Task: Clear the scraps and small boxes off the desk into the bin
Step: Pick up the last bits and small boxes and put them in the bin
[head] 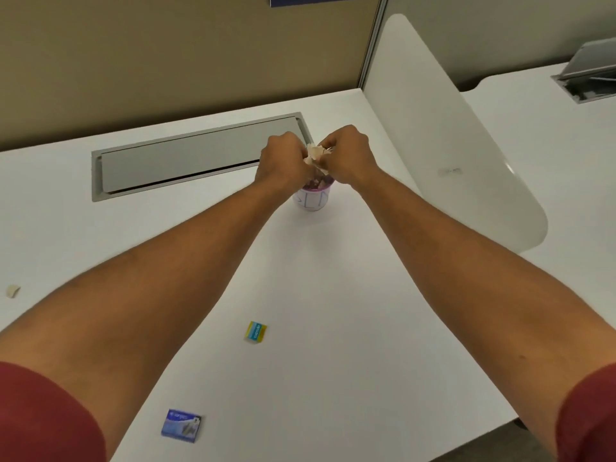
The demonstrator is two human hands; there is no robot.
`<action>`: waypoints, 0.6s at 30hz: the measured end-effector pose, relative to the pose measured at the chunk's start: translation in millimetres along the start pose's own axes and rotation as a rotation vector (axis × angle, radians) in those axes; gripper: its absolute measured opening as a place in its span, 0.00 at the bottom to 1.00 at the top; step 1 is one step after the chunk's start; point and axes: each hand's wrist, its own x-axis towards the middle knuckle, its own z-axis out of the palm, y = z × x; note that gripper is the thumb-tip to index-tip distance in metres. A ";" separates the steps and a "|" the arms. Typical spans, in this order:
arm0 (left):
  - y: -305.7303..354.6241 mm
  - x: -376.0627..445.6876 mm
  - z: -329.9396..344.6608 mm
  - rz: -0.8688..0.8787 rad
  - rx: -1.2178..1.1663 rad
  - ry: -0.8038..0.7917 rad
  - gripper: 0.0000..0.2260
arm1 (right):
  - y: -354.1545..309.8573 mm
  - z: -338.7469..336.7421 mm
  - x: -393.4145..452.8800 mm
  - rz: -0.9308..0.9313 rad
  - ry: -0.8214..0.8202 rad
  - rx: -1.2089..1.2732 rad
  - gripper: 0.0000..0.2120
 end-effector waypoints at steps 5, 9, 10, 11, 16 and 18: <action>-3.1 2.4 -12.4 0.001 -0.028 -0.084 0.18 | -2.5 -15.5 0.9 -0.014 -0.018 -0.055 0.12; -17.0 -4.8 -14.9 0.025 -0.194 -0.055 0.12 | -4.9 -17.8 -0.5 -0.071 0.005 -0.101 0.12; -22.4 -9.1 -13.6 0.027 -0.203 -0.005 0.11 | -7.1 -15.7 -2.3 -0.099 -0.002 -0.121 0.13; -29.2 -13.3 -11.6 0.016 -0.213 0.058 0.11 | -9.3 -12.2 -4.7 -0.132 -0.017 -0.145 0.14; -102.6 -36.0 9.0 -0.020 -0.174 0.145 0.11 | -12.6 -0.7 -17.8 -0.221 -0.126 -0.263 0.19; -136.2 -46.7 19.4 -0.001 -0.023 0.112 0.14 | -11.5 -5.5 -16.2 -0.217 -0.133 -0.287 0.20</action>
